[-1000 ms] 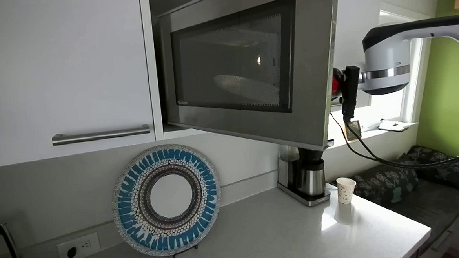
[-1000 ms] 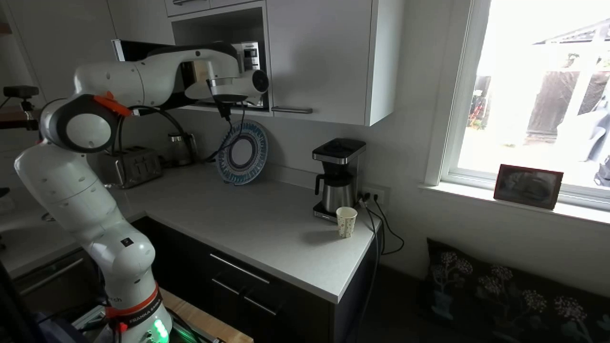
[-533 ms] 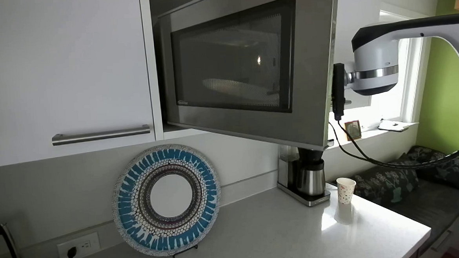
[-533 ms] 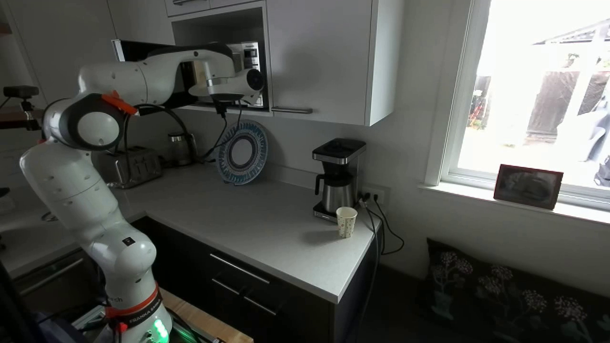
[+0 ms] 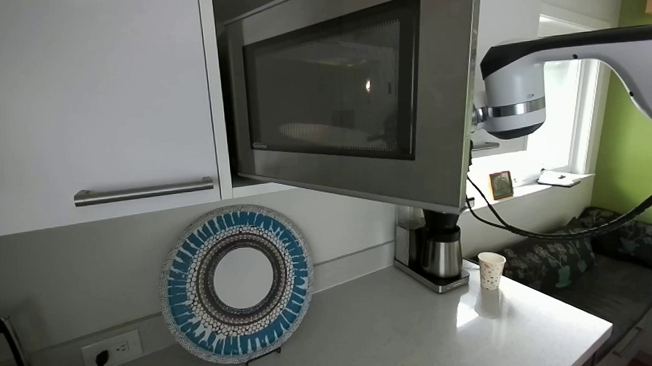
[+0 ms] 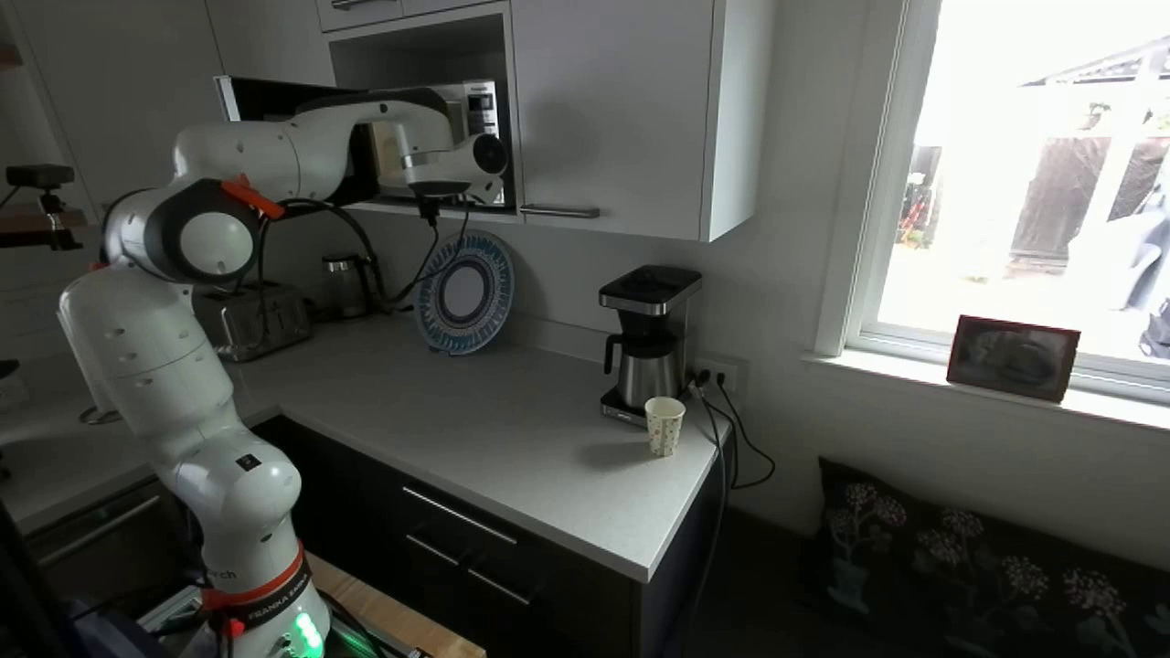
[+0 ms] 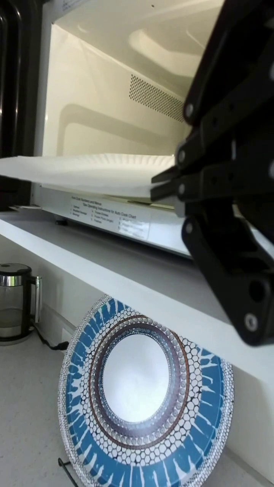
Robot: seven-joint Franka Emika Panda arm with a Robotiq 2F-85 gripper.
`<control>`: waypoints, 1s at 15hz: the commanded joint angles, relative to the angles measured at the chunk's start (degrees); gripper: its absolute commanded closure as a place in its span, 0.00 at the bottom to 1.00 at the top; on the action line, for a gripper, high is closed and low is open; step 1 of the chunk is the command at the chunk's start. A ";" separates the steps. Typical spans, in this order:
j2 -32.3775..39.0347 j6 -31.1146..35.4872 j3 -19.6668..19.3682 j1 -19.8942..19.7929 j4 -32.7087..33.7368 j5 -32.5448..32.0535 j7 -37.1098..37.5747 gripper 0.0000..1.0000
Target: Put the plate in the microwave and then close the microwave door
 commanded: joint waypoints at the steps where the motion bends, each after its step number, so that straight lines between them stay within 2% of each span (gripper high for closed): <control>1: 0.16 -0.01 -0.67 0.69 0.18 -0.18 0.11 0.99; 7: 0.12 0.82 -0.54 0.82 0.24 0.21 0.66 1.00; 11: -0.03 5.68 0.98 1.77 0.11 0.24 2.70 1.00; 15: 0.07 15.27 3.22 3.41 0.38 -0.62 5.77 1.00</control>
